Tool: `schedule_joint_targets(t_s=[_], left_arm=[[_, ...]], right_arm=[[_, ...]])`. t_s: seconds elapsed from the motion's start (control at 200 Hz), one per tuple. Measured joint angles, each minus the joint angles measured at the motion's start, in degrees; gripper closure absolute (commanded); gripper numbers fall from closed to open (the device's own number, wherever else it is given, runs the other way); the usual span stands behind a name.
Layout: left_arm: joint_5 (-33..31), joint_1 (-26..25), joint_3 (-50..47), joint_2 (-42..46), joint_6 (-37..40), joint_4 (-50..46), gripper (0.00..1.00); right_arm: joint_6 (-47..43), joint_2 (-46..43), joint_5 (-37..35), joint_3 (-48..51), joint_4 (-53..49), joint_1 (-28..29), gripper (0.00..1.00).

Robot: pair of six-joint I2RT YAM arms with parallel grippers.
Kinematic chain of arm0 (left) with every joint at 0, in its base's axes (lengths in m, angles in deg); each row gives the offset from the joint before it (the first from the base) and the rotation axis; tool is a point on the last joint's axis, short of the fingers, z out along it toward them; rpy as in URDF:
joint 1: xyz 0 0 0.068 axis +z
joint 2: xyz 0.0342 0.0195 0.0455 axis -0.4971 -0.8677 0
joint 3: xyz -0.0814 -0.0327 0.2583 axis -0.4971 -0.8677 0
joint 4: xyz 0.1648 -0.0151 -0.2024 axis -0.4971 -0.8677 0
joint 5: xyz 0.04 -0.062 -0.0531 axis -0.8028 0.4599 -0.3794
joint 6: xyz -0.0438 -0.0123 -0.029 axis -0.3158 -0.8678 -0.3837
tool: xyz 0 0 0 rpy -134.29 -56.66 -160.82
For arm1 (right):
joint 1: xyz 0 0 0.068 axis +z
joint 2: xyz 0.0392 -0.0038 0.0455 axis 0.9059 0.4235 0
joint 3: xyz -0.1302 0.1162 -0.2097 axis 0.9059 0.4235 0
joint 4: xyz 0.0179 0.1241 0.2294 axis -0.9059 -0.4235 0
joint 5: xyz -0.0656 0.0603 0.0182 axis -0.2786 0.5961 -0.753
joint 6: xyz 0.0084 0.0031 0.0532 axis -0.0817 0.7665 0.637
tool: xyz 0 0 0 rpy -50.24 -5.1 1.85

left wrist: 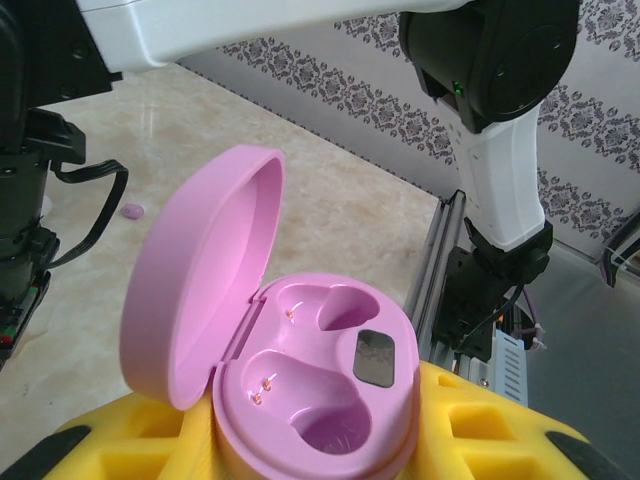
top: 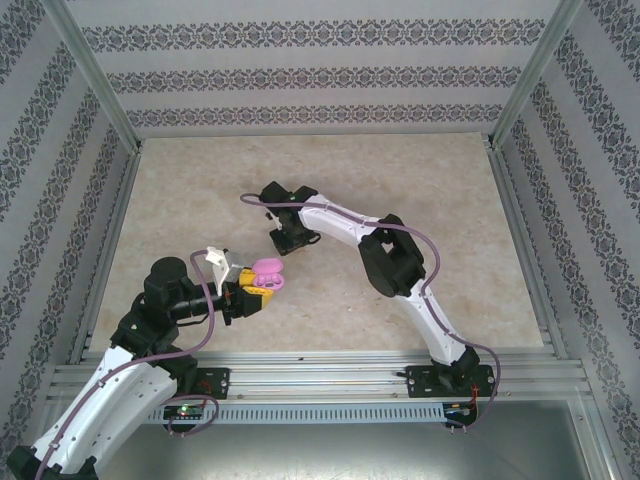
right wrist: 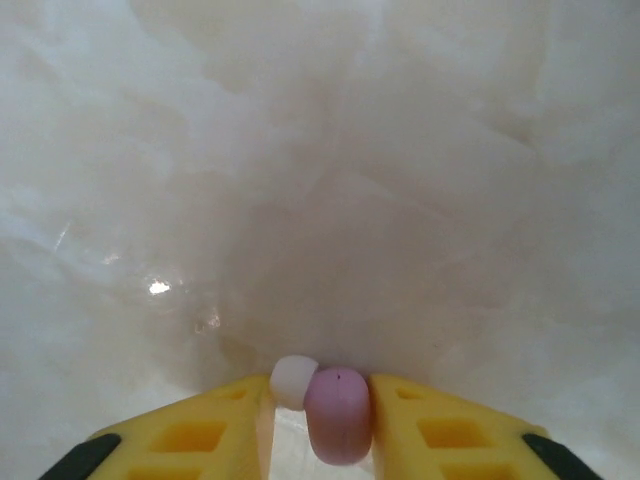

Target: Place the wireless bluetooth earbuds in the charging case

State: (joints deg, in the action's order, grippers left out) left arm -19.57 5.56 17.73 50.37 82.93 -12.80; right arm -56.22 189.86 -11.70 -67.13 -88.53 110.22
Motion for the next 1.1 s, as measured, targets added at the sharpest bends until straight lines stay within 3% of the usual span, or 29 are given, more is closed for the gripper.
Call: schedule_joint_targets(t_s=[0.225,0.46,0.555,0.664,0.784,1.099], left_arm=[[-0.15,0.0,0.0,-0.07,0.0,0.0,0.76],[-0.15,0.0,0.02,-1.31,-0.02,0.0,0.76],[-0.15,0.0,0.02,-1.55,0.0,0.0,0.76],[-0.15,0.0,0.07,-1.9,-0.11,0.02,0.76],[-0.13,0.0,0.07,-2.67,-0.42,0.07,0.76],[-0.11,0.0,0.17,-4.2,-0.39,0.07,0.76]], right_arm=[[-3.41,-5.92,-0.39,10.73,5.66,0.26,0.81],[-10.47,-14.99,1.66,24.85,5.46,0.35,0.8],[-13.18,-18.23,2.86,29.86,4.61,0.28,0.76],[-15.74,-20.65,4.37,33.7,4.87,-0.46,0.61],[-16.37,-22.14,5.81,35.41,4.35,-1.49,0.52],[-11.45,-26.97,7.74,34.47,3.37,-2.16,0.5]])
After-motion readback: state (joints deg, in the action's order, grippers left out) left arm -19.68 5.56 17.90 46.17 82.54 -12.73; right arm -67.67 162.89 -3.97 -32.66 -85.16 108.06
